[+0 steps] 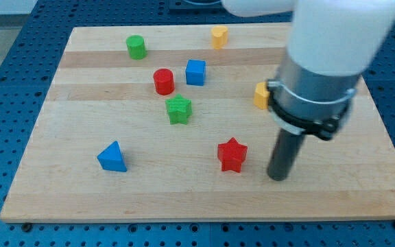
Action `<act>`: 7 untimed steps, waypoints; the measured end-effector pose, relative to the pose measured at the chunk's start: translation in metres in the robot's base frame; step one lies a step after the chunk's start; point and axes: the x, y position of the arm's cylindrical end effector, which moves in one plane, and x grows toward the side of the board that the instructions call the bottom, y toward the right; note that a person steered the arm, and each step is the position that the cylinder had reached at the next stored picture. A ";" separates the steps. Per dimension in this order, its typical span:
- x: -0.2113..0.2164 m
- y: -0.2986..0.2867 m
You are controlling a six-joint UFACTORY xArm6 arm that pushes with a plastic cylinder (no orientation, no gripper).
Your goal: Slide the red star to the left
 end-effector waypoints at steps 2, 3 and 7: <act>-0.028 -0.063; -0.035 -0.085; -0.105 -0.175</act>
